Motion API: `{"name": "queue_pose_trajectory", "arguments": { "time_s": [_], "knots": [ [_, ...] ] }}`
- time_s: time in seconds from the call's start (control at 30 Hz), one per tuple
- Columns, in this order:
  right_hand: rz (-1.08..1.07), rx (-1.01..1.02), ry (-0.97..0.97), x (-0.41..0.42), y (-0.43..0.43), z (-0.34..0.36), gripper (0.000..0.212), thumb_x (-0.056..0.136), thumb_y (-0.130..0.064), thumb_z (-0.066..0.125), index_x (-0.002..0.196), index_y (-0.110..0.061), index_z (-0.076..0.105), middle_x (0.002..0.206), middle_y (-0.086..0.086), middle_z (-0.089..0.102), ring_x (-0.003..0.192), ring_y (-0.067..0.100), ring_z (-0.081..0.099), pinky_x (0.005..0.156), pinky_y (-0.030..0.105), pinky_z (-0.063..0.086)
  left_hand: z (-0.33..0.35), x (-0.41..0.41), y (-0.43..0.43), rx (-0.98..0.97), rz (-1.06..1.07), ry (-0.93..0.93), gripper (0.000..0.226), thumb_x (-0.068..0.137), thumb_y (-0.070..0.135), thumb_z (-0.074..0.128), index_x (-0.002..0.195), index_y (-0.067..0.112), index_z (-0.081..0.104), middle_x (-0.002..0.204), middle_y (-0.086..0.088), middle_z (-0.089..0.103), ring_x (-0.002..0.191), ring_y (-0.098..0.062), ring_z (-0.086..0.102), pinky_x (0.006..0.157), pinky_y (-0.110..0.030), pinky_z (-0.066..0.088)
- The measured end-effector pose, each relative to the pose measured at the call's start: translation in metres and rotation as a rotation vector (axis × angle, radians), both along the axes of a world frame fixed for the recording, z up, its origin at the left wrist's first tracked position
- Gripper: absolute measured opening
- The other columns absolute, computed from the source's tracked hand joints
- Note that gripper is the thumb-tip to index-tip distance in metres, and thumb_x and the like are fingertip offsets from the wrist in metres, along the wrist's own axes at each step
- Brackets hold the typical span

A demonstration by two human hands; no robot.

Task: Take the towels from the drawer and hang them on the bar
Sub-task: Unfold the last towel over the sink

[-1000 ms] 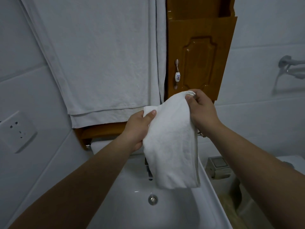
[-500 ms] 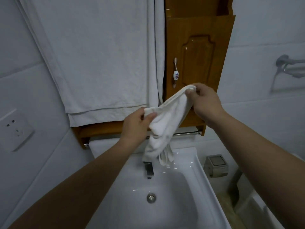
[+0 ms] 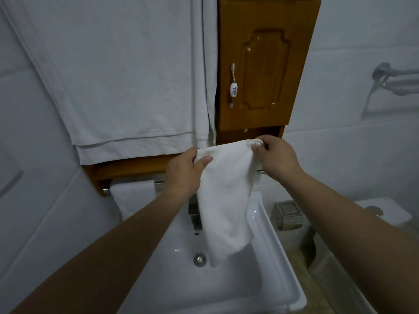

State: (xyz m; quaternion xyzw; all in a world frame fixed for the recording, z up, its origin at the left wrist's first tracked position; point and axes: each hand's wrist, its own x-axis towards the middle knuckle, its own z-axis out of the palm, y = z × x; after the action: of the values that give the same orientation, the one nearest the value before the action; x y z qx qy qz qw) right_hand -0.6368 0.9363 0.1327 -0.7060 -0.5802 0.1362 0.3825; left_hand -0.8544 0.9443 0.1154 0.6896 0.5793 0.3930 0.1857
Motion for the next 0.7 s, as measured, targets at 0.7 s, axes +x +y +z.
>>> {"name": "queue_pose_trajectory", "arguments": {
  "time_s": [0.7],
  "knots": [
    [-0.088, -0.014, 0.369, 0.047, 0.064, -0.191, 0.020, 0.105, -0.034, 0.045, 0.117, -0.038, 0.059, 0.099, -0.027, 0.061, 0.090, 0.003, 0.062, 0.085, 0.022, 0.049, -0.152, 0.091, 0.082, -0.286, 0.125, -0.029, 0.016, 0.097, 0.031, 0.060, 0.104, 0.018, 0.067, 0.095, 0.003, 0.064, 0.088, -0.015, 0.060, 0.079, -0.025, 0.043]
  ]
}}
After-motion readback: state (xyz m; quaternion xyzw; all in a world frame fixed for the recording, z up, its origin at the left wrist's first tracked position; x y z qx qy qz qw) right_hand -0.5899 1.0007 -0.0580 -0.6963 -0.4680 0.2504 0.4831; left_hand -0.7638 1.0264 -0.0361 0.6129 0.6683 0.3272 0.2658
